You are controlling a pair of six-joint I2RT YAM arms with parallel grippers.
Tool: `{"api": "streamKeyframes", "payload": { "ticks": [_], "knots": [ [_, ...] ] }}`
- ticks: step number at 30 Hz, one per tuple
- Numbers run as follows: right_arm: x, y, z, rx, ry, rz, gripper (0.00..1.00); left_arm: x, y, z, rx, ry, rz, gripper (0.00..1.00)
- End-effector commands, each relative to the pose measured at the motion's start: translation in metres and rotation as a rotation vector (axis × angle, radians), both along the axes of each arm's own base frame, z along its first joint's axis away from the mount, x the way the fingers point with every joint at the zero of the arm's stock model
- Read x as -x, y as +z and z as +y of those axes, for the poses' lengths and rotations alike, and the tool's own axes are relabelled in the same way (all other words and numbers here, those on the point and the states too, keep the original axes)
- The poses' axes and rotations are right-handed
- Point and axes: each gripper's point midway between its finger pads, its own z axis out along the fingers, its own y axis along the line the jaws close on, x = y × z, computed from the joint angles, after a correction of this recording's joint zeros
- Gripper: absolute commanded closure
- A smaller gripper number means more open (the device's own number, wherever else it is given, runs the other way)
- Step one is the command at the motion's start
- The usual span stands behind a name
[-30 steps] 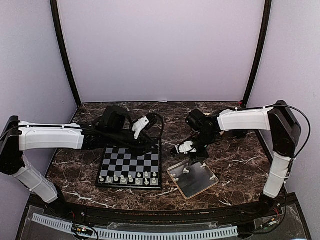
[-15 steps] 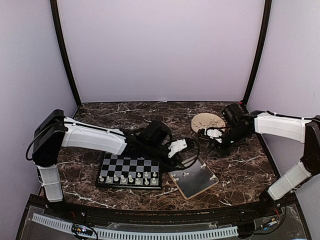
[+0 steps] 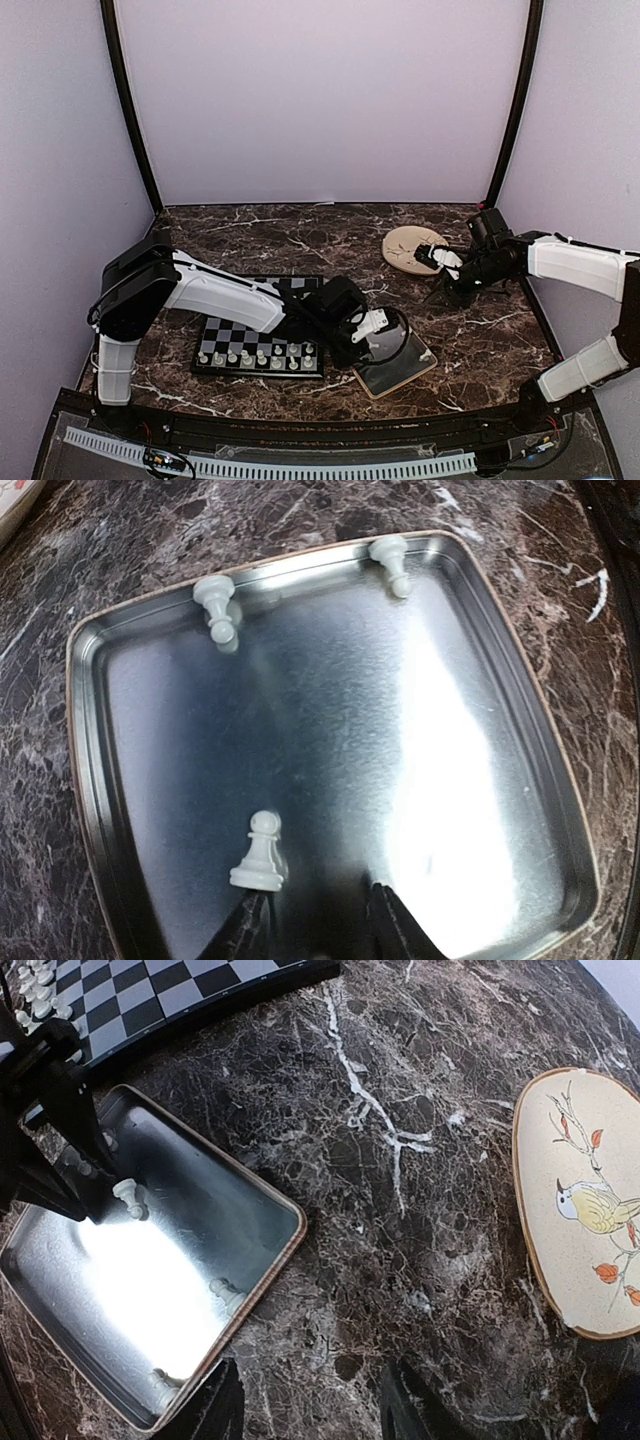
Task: Set up the chess pieces on the board
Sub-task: Adjust the pawn in the storage box.
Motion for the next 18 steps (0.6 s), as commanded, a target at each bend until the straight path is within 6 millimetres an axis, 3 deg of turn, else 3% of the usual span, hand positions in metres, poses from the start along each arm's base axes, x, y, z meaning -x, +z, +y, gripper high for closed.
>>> {"api": "streamKeyframes", "payload": {
  "ticks": [1, 11, 18],
  "knots": [
    [0.000, 0.006, 0.005, -0.044, 0.003, -0.012, 0.52, -0.011, 0.000, -0.002, -0.015, 0.033, -0.024, 0.64],
    [0.000, 0.002, 0.005, -0.049, 0.007, 0.006, 0.52, -0.020, -0.001, -0.002, -0.064, 0.023, -0.078, 0.70],
    [0.001, -0.001, 0.007, -0.052, 0.015, 0.020, 0.52, -0.029, 0.000, -0.006, -0.093, -0.025, -0.152, 0.62]
  ]
}}
